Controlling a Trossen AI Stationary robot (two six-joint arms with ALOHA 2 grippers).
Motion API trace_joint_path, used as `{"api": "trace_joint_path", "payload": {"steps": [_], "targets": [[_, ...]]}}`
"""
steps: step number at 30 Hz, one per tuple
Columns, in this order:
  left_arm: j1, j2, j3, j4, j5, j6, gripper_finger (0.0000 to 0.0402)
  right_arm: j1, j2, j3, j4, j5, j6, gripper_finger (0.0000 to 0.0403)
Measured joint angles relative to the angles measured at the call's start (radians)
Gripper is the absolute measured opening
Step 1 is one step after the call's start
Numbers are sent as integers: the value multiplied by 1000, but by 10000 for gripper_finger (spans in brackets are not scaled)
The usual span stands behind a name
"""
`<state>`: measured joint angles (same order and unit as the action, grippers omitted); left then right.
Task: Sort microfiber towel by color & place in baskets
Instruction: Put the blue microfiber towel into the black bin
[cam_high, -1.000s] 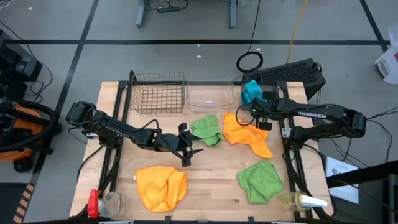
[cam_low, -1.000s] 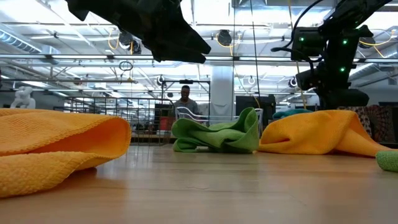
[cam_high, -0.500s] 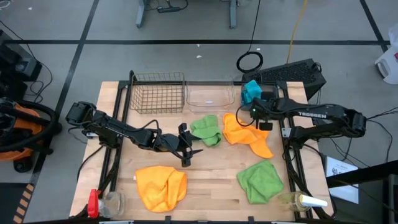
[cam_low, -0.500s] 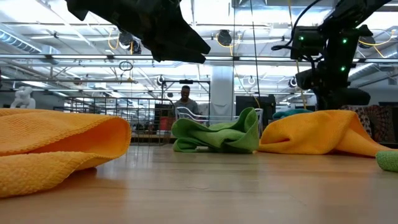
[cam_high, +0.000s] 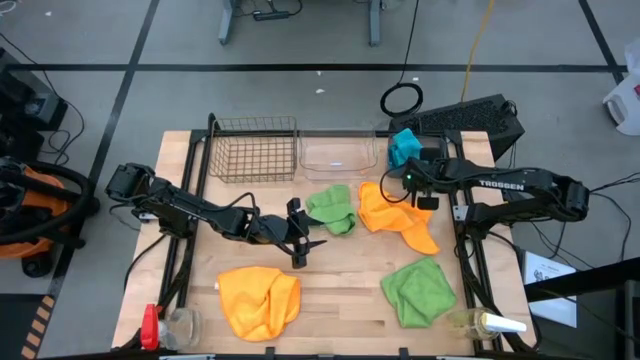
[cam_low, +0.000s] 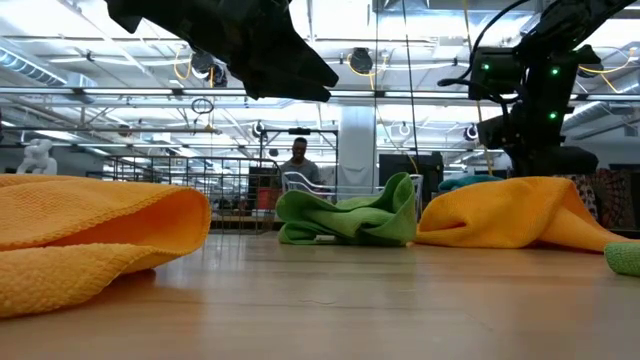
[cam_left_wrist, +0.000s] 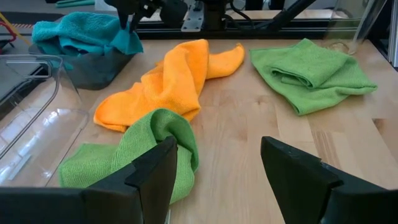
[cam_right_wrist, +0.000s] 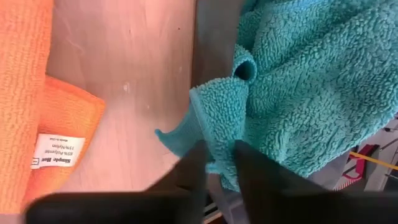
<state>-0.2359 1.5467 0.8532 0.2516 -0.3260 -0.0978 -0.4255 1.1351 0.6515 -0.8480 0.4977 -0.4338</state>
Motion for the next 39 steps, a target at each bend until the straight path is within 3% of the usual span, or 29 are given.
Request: {"api": "trace_joint_path", "payload": {"steps": [3, 14, 18, 25, 29, 33, 39], "targets": [[0, 0, 0, 0, 0, 0, 238, 0, 0, 0, -1, -6, 1, 9], [0, 0, 0, 0, 0, 0, 238, 1, 0, 0, -1, -29, 23, 5], [0, 0, 0, 0, 0, 0, 238, 1, 0, 0, -1, -32, 25, 37], [0, 0, 0, 0, 0, 1, 238, 1, 4, 0, 11, -25, 24, 148], [0, 0, 0, 0, 0, 1, 238, 0, 33, 0, 11, -26, 22, 170], [0, 0, 0, 1, 0, 1, 238, -1, 83, 1, 14, -25, 22, 141], [0, 0, 0, 1, 0, 1, 238, -7, 132, 1, 29, -23, 29, 48]]}}
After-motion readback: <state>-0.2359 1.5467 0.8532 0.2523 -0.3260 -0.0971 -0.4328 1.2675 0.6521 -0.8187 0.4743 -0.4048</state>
